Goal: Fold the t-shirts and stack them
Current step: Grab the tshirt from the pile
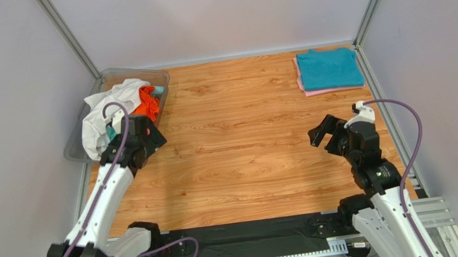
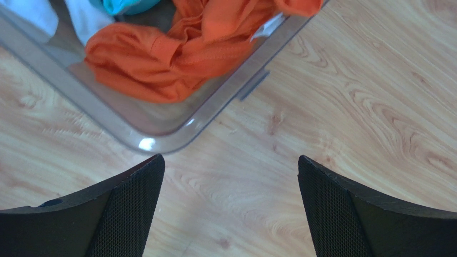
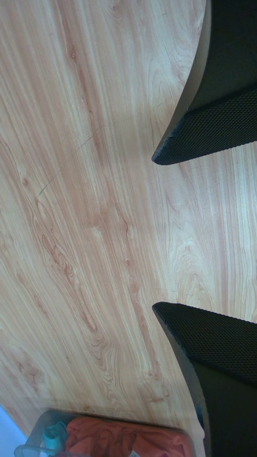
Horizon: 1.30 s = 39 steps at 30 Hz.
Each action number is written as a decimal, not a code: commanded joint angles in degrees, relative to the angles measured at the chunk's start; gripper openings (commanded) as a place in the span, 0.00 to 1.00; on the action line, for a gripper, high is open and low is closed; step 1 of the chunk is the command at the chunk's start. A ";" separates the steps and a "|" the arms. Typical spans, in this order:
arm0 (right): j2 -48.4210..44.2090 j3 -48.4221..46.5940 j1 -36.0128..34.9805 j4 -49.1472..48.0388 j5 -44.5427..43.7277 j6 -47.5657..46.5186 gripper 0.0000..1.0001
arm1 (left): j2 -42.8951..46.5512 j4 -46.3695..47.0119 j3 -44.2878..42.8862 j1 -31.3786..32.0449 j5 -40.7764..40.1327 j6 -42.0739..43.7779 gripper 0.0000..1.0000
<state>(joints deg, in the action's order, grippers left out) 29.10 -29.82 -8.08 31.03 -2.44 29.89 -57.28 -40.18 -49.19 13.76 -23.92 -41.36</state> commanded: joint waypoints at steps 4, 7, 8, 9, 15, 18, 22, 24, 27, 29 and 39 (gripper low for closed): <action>2.19 -5.68 -0.10 3.69 1.99 -2.47 1.00 | -17.74 10.92 -10.55 -7.60 7.84 9.28 1.00; 1.92 -5.95 -0.10 5.53 4.71 -2.73 1.00 | -23.21 12.66 -13.29 -9.80 9.77 9.90 1.00; 1.49 -5.86 -0.10 5.97 4.81 -2.91 1.00 | -24.28 15.37 -13.48 -10.06 10.12 10.25 1.00; 1.31 -5.51 -0.01 6.24 4.90 -2.91 1.00 | -25.42 16.62 -13.56 -10.94 10.65 10.51 1.00; 0.08 -5.69 -0.10 7.03 4.11 -2.82 1.00 | -33.42 17.33 -18.13 -13.40 11.53 10.69 0.94; -0.01 -5.68 -0.01 7.03 4.02 -2.82 1.00 | -36.15 15.84 -20.85 -13.41 12.32 11.13 0.73; -0.01 -5.42 -0.10 7.29 4.37 -2.82 1.00 | -35.89 15.75 -21.12 -13.41 11.97 11.39 0.44; -0.10 -5.51 -0.01 7.29 4.28 -2.82 1.00 | -35.28 15.66 -21.21 -13.41 11.53 11.48 0.21; -0.27 -5.42 -0.10 7.21 4.37 -2.82 1.00 | -33.08 14.00 -22.26 -13.41 11.00 11.13 0.00; -0.27 -5.42 -0.01 7.21 4.37 -2.91 1.00 | -31.50 12.59 -22.79 -13.41 11.00 11.04 0.00; -0.54 -5.25 -0.10 6.77 4.90 -2.91 1.00 | -12.45 13.81 -22.88 -13.41 23.47 11.92 0.00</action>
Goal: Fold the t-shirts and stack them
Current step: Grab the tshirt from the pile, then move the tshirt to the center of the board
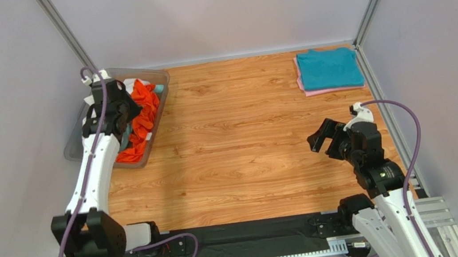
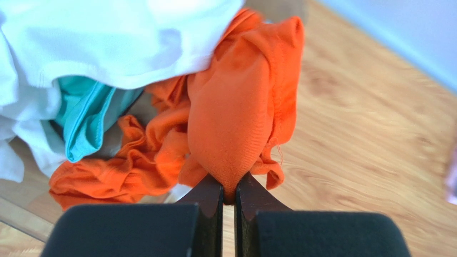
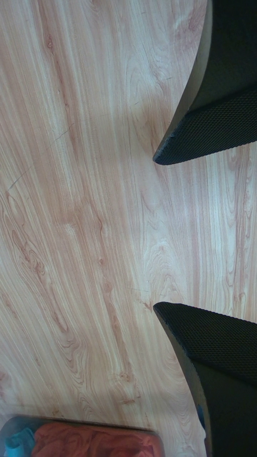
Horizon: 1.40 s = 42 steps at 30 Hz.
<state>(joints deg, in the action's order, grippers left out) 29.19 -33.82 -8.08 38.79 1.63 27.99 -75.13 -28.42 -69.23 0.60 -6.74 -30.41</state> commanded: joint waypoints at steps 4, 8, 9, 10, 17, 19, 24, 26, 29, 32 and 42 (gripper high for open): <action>-0.89 -1.42 -0.10 -1.08 0.92 -0.92 1.00 | 9.39 2.85 -4.77 3.69 10.17 1.76 0.00; -1.50 -1.24 -0.10 -1.17 1.01 -1.01 1.00 | 11.85 1.62 -8.10 13.08 10.78 4.92 0.00; -1.85 -1.24 -0.10 -1.25 1.01 -0.92 1.00 | 12.72 1.62 -9.42 14.59 11.13 5.19 0.00; -1.94 -1.07 -0.10 -1.17 1.10 -0.92 1.00 | 13.17 1.62 -10.04 16.26 11.14 5.54 0.00; -2.56 -0.54 -0.10 -1.70 1.36 -0.74 1.00 | 11.68 1.27 -20.04 32.08 11.93 9.41 0.00; -2.91 -0.45 -0.10 -1.78 1.10 -0.65 1.00 | 9.57 1.18 -22.16 36.55 11.58 10.45 0.00; -4.14 -0.28 -0.10 -1.78 0.39 -0.57 1.00 | 1.40 -2.85 -32.97 45.27 7.53 16.70 0.00; -4.32 -0.28 -0.10 -1.78 0.39 -0.57 1.00 | -1.31 -2.95 -36.57 45.72 9.81 16.09 0.00; -4.58 -0.19 -0.10 -1.70 -0.05 -0.65 1.00 | -4.13 -2.95 -40.79 46.07 12.71 14.95 0.00; -4.41 -0.10 -0.10 -1.78 0.04 -0.57 1.00 | -5.72 -2.78 -43.44 46.24 15.18 14.95 0.00; -3.70 0.16 -0.10 -2.13 0.48 -0.57 1.00 | -0.90 -0.93 -23.43 46.16 -4.48 15.48 0.04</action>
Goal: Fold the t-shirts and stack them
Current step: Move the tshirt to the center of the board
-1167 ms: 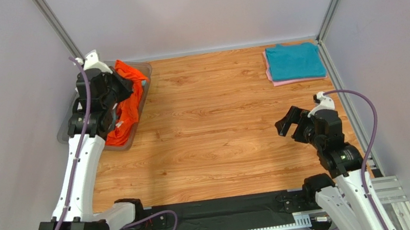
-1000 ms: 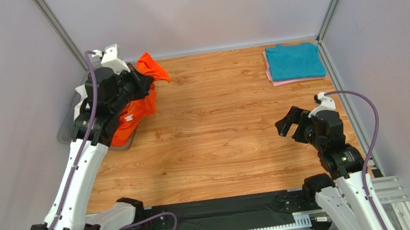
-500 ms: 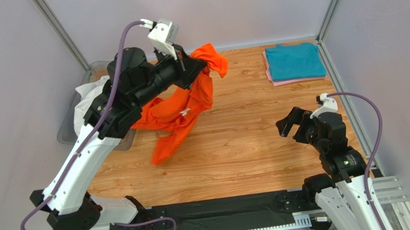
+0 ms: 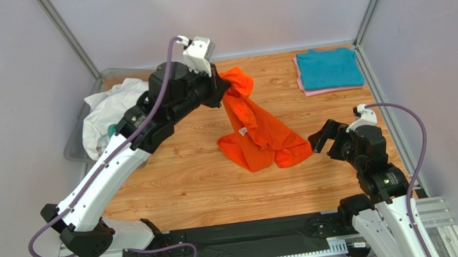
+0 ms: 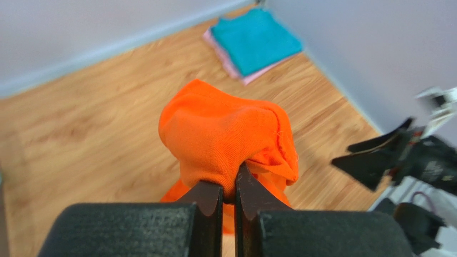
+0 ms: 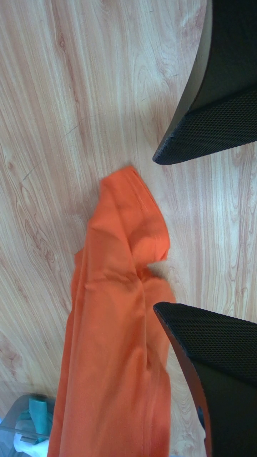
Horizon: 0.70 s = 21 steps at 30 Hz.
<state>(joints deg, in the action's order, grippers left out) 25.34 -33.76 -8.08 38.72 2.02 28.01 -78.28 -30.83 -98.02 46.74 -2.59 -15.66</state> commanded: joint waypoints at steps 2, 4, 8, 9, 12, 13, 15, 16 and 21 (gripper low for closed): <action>0.49 0.18 -0.10 -1.98 0.09 -0.59 1.00 | 4.87 2.78 12.89 -0.07 -11.81 -3.31 0.05; 0.85 0.10 -0.10 -2.07 0.09 -0.50 1.00 | 6.55 3.41 18.01 -0.07 -18.39 -8.56 0.08; 2.34 0.10 -0.10 -2.16 0.61 -0.68 1.00 | 10.08 1.48 28.66 -0.16 -22.72 -11.05 0.25; 2.60 0.10 -0.10 -2.07 0.53 -0.68 1.00 | 10.43 0.43 29.37 -0.16 -23.16 -13.58 0.25; 3.40 0.01 -0.10 -2.33 0.26 -0.68 1.00 | 12.53 -0.99 33.14 -0.16 -25.70 -16.32 0.59; 3.57 0.01 -0.10 -2.25 0.18 -0.68 1.00 | 13.41 -1.34 34.89 -0.16 -26.49 -18.25 0.99; 3.66 -0.17 -0.10 -2.25 0.09 -0.76 1.00 | 16.40 -0.81 36.22 -0.16 -27.29 -18.09 1.00; 3.75 -0.17 -0.01 -2.16 0.09 -0.76 1.00 | 18.58 -0.64 37.54 -0.16 -27.64 -18.18 1.00; 3.84 0.01 -0.10 -2.51 -0.18 -0.68 1.00 | 24.31 -5.46 40.35 -0.25 -35.37 -24.58 1.00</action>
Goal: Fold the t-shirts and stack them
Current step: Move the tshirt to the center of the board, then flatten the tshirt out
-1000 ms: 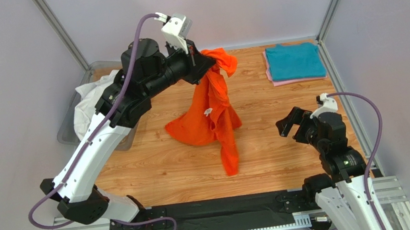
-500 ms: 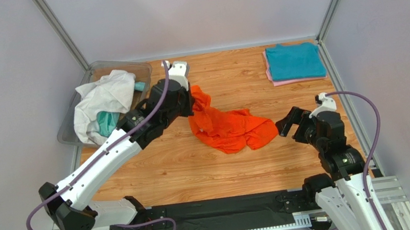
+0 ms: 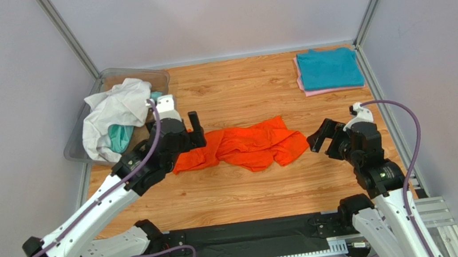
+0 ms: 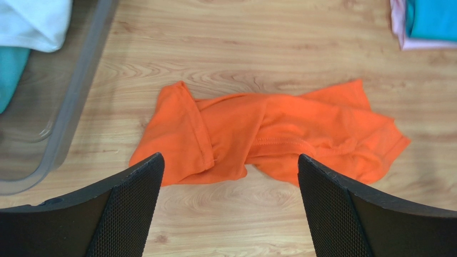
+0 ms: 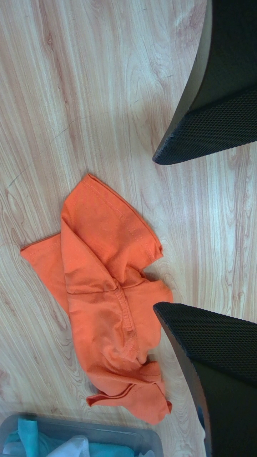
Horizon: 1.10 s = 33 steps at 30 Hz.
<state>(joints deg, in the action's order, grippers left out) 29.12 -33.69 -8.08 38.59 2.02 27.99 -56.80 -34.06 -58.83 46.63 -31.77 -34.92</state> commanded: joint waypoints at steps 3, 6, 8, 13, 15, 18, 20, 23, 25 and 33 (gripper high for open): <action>0.75 -0.06 -0.10 -2.55 0.17 -0.74 1.00 | 5.55 -3.99 5.20 -0.14 -7.16 -7.95 1.00; 1.28 -0.06 -0.10 -3.08 0.62 -0.92 1.00 | 7.13 -5.58 9.50 -0.14 -4.72 -9.65 1.00; 2.16 0.03 -0.01 -3.25 0.88 -0.92 1.00 | 7.05 -6.19 11.18 -0.14 -2.17 -9.20 1.00; 4.27 0.38 -0.10 -4.49 1.14 -0.92 1.00 | 6.43 -6.98 16.19 -0.14 -0.22 -17.01 0.99; 5.06 0.29 -0.10 -4.58 1.41 -0.92 1.00 | 6.96 -6.54 18.04 -0.14 -2.15 -18.42 0.99; 5.59 0.64 -0.10 -5.10 1.84 -1.00 1.00 | 6.79 -3.57 19.36 -1.10 -3.74 -16.07 1.00; 5.59 1.00 -0.10 -5.45 1.85 -0.92 1.00 | 5.74 -2.85 19.28 -2.15 -2.78 -15.71 1.00; 5.68 1.26 -0.10 -5.89 1.76 -0.83 1.00 | 1.88 1.18 19.01 -4.08 0.30 -12.30 1.00; 6.03 1.17 -0.10 -5.89 1.58 -0.83 1.00 | -1.99 5.22 18.75 -6.02 5.10 -10.09 0.99; 7.17 0.64 -0.10 -5.80 0.53 -0.92 1.00 | -11.92 9.45 14.45 -9.54 8.74 -5.61 0.98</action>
<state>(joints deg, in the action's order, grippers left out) 36.38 -32.67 -8.08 35.14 3.11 27.88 -67.00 -28.62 -40.64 37.34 -24.60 -43.72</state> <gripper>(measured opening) 0.998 0.979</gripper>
